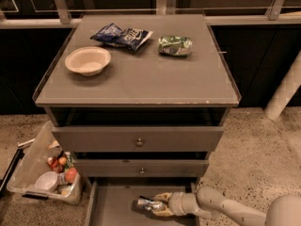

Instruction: Pick redbull can from bottom drawer and place on counter

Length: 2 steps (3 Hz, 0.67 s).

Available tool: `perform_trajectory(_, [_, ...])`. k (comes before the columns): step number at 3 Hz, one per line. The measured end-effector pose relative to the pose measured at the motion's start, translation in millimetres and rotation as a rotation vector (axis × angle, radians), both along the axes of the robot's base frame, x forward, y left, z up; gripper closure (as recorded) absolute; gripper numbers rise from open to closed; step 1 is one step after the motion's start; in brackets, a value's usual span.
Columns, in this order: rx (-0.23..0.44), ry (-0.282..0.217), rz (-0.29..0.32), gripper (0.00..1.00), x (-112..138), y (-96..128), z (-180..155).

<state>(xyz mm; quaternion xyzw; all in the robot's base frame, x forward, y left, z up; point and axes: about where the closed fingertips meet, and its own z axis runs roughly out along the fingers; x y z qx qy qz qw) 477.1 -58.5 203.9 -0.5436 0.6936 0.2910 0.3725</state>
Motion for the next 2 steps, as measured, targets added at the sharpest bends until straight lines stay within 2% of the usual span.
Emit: perform_trajectory(2, [-0.012,-0.061,-0.005,1.00,9.0,-48.2,69.6])
